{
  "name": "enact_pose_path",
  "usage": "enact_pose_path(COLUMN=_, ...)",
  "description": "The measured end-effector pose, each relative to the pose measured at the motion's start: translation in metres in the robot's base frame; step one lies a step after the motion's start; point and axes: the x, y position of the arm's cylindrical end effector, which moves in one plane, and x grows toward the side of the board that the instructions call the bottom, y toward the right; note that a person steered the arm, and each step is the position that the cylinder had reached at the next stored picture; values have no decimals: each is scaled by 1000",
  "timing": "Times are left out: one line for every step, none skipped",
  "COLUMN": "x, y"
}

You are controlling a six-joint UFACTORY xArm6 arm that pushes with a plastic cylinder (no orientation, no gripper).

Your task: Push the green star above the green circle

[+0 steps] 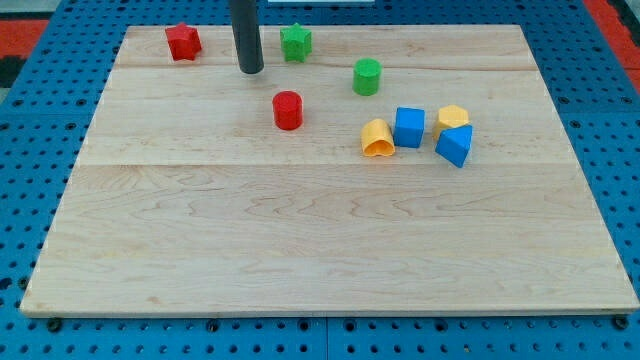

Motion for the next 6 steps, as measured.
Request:
enact_pose_path(x=-2, y=0)
enact_pose_path(x=-4, y=0)
enact_pose_path(x=-17, y=1)
enact_pose_path(x=-49, y=30)
enact_pose_path(x=-54, y=53)
enact_pose_path(x=-54, y=123)
